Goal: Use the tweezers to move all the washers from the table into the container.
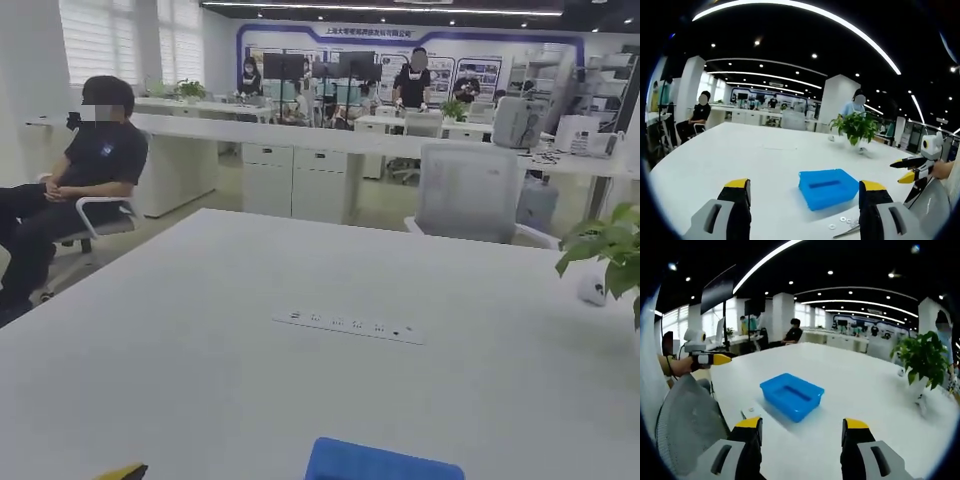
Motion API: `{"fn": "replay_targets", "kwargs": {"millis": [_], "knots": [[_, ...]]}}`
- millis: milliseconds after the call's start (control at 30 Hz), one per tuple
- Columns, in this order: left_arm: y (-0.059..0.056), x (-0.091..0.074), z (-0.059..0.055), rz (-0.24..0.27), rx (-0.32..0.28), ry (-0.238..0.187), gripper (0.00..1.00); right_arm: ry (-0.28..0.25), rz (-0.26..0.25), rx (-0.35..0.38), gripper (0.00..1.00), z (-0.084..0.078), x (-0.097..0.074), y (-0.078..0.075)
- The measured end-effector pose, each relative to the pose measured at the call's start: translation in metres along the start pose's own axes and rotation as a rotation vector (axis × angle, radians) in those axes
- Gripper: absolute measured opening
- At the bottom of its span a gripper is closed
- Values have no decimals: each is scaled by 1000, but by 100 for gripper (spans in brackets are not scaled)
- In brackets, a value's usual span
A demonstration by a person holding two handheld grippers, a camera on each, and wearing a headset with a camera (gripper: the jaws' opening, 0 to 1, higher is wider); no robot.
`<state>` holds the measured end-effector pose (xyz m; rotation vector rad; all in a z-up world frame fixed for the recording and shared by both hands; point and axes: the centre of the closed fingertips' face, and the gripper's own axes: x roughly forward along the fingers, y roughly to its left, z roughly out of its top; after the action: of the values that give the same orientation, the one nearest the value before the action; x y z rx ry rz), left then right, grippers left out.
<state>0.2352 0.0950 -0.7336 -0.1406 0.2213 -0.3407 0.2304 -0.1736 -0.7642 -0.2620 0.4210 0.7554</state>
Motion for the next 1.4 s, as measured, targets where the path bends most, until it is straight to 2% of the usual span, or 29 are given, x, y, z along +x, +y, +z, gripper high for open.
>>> {"fn": "replay_targets", "kwargs": {"millis": [67,100,167,200,333,400,500,533,567,633,733,767,800,833,867,900,1000,1167,1367,1400], "knots": [[-2,1,-5,-9,24,34,89,-5,16,8,60,9,0,12],[-3,1,-8,-14,33,53,88,-23,53,1,60,10,2,19],[-7,2,-15,-33,60,93,84,-14,66,1,58,14,4,28],[-9,2,-21,-42,82,135,83,-11,72,1,56,14,4,30],[-20,4,-34,-100,137,208,82,37,133,1,50,6,10,46],[-27,3,-44,-145,161,270,77,72,184,-22,47,0,14,55],[-41,1,-58,-231,181,355,66,95,244,-42,40,-4,22,62],[-43,1,-62,-243,197,376,65,105,268,-49,38,-4,27,65],[-48,0,-68,-277,211,412,63,102,284,-52,35,-4,30,68],[-55,-1,-76,-324,207,457,56,107,319,-49,32,-3,38,74],[-64,1,-90,-401,247,541,44,115,357,-53,27,-5,47,84],[-65,3,-93,-412,264,553,41,120,370,-54,26,-7,50,89],[-66,5,-96,-430,281,564,39,130,378,-54,26,-10,52,92],[-69,6,-101,-461,299,596,36,142,383,-53,25,-14,54,95],[-69,8,-104,-469,321,604,32,151,387,-52,25,-17,55,98],[-70,10,-108,-493,356,624,29,172,394,-53,24,-22,56,101],[-71,14,-119,-532,399,673,20,216,397,-95,23,-30,57,102],[-69,16,-140,-598,534,761,15,231,404,-93,20,-34,58,102],[-69,16,-152,-648,648,807,14,262,386,-96,20,-41,62,101],[-68,17,-153,-659,684,810,13,264,386,-96,20,-41,63,101]]}}
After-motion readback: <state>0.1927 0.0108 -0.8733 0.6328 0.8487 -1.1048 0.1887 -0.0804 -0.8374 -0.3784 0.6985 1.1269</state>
